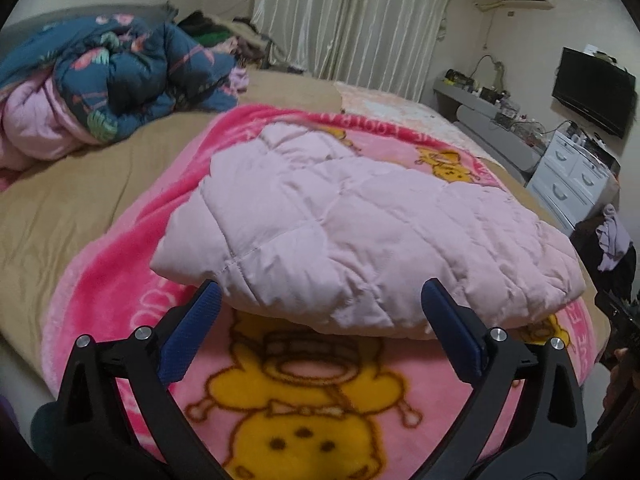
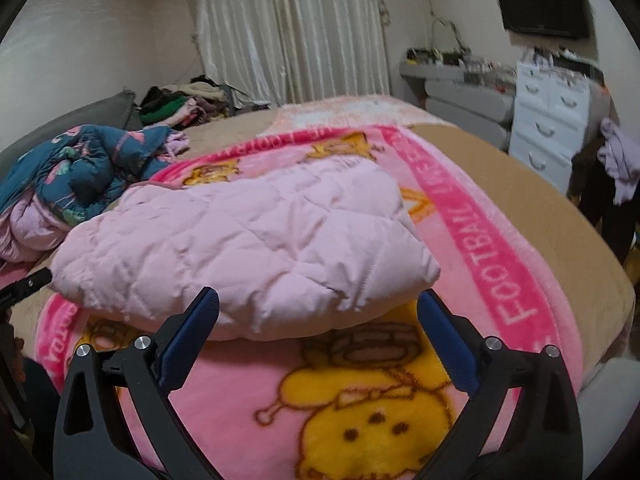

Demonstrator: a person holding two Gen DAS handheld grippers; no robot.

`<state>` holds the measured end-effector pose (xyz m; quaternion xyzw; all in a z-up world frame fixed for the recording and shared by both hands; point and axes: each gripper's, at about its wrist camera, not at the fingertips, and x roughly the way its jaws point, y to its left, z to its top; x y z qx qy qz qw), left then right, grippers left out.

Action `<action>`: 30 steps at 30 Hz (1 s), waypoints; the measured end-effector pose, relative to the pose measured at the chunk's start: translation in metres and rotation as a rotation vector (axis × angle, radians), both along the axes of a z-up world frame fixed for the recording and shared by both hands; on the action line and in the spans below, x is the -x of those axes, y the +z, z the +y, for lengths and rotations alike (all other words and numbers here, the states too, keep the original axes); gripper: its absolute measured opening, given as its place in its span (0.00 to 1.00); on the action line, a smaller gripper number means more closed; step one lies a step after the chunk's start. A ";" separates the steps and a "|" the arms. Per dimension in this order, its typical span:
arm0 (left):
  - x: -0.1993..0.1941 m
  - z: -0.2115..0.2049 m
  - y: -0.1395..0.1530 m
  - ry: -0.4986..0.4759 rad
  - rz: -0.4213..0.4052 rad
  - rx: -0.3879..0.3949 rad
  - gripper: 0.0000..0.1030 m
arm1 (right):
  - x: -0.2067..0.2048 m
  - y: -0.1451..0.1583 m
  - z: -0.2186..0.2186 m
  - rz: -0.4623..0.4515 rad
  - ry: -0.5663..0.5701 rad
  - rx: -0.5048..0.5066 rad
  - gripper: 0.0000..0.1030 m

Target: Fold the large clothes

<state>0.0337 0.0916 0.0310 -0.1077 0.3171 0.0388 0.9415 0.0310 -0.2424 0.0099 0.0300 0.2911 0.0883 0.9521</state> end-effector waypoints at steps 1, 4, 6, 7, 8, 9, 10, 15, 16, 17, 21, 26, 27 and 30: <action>0.005 -0.003 0.003 -0.003 -0.012 -0.010 0.91 | 0.005 0.003 0.003 -0.011 0.007 0.008 0.96; 0.015 -0.011 0.008 -0.022 -0.033 -0.019 0.91 | 0.021 0.011 0.012 -0.041 0.038 0.031 0.96; 0.020 -0.014 0.010 -0.036 -0.043 -0.018 0.91 | 0.032 0.014 0.019 -0.050 0.060 0.032 0.96; 0.023 -0.017 0.010 -0.045 -0.045 -0.017 0.91 | 0.036 0.015 0.022 -0.054 0.067 0.035 0.96; 0.026 -0.019 0.010 -0.052 -0.046 -0.018 0.91 | 0.041 0.016 0.024 -0.060 0.077 0.038 0.96; 0.028 -0.021 0.010 -0.059 -0.051 -0.022 0.91 | 0.045 0.018 0.027 -0.063 0.082 0.041 0.96; 0.030 -0.025 0.010 -0.065 -0.057 -0.028 0.91 | 0.050 0.018 0.031 -0.070 0.084 0.048 0.96; 0.041 -0.040 0.006 -0.099 -0.067 -0.018 0.91 | 0.070 0.012 0.045 -0.098 0.096 0.075 0.96; 0.042 -0.042 0.004 -0.105 -0.068 -0.020 0.91 | 0.073 0.010 0.048 -0.103 0.099 0.082 0.96; 0.043 -0.043 0.001 -0.110 -0.065 -0.020 0.91 | 0.077 0.008 0.051 -0.107 0.100 0.088 0.96; 0.045 -0.048 -0.010 -0.118 -0.042 -0.020 0.91 | 0.082 -0.005 0.056 -0.068 0.119 0.047 0.96; 0.047 -0.060 -0.025 -0.134 -0.011 -0.046 0.91 | 0.080 -0.021 0.067 -0.013 0.142 0.060 0.96; 0.047 -0.062 -0.028 -0.140 -0.005 -0.043 0.91 | 0.080 -0.022 0.069 -0.011 0.146 0.068 0.96; 0.047 -0.065 -0.034 -0.154 0.011 -0.037 0.91 | 0.077 -0.025 0.070 0.006 0.153 0.053 0.96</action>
